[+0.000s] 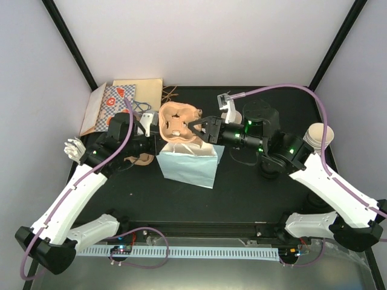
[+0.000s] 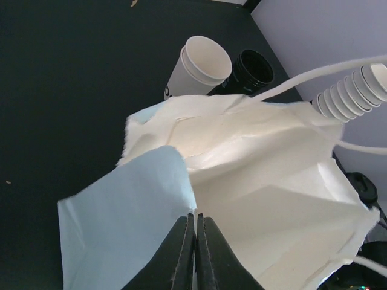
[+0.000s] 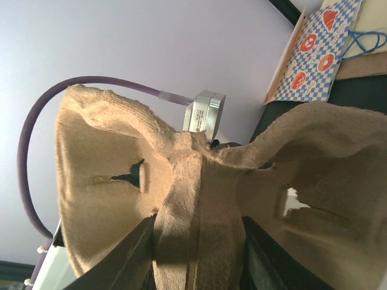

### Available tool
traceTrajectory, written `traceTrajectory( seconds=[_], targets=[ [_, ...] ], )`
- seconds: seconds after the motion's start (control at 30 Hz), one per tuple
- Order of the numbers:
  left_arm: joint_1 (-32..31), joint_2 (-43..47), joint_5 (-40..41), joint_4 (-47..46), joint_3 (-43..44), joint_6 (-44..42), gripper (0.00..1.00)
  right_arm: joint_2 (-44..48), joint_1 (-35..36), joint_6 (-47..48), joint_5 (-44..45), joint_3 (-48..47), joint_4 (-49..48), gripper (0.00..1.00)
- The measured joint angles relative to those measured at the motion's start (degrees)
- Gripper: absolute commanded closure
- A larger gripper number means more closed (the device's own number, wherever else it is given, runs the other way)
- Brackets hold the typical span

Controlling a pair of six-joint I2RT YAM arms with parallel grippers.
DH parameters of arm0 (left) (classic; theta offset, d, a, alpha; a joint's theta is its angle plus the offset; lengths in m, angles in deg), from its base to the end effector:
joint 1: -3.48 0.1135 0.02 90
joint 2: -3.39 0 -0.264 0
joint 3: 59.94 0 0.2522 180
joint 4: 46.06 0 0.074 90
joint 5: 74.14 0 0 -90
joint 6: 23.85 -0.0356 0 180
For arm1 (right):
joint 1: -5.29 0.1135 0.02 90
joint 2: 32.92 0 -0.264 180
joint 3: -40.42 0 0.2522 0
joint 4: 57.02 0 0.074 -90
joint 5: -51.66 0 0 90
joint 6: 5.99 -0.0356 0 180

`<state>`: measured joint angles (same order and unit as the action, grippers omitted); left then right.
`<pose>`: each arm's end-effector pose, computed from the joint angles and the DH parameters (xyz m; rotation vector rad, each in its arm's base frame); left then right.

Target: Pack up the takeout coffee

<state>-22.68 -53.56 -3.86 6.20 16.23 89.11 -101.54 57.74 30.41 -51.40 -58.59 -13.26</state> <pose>0.1781 -0.1008 0.3592 0.2721 2.2207 -0.8544 0.1442 0.2008 0.4618 -0.1665 2.0718 1.4493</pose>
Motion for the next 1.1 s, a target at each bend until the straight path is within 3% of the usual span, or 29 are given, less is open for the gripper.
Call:
traceTrajectory(
  seconds=[0.2, 0.37, 0.43, 0.67, 0.97, 1.1],
  targets=[
    [-0.2, 0.0, 0.3, -0.1, 0.0, 0.7, 0.94, 0.0, 0.0, -2.6, -1.9, 3.0, -3.3, 0.67],
    [-0.2, 0.0, 1.6, 0.0, 0.0, 1.0, 0.56, -0.2, 0.0, -3.8, -3.4, 3.3, -5.1, 0.67],
    [-0.2, 0.0, 2.1, 0.7, 0.1, 0.6, 0.48, -0.3, 0.0, -4.0, -3.8, 3.3, -5.3, 0.67],
    [-0.2, -0.9, 5.0, 4.2, 2.2, -2.3, 0.28, -0.8, 0.0, -4.0, -4.7, 3.3, -5.4, 0.67],
    [-0.2, -3.2, 9.6, 9.1, 5.7, -6.7, 0.19, -1.6, 0.0, -3.7, -5.0, 3.3, -5.3, 0.67],
    [-0.2, -1.7, 9.3, 9.4, 6.2, -7.3, 0.02, -1.6, 0.0, -3.2, -4.3, 3.3, -5.0, 0.66]
  ],
)
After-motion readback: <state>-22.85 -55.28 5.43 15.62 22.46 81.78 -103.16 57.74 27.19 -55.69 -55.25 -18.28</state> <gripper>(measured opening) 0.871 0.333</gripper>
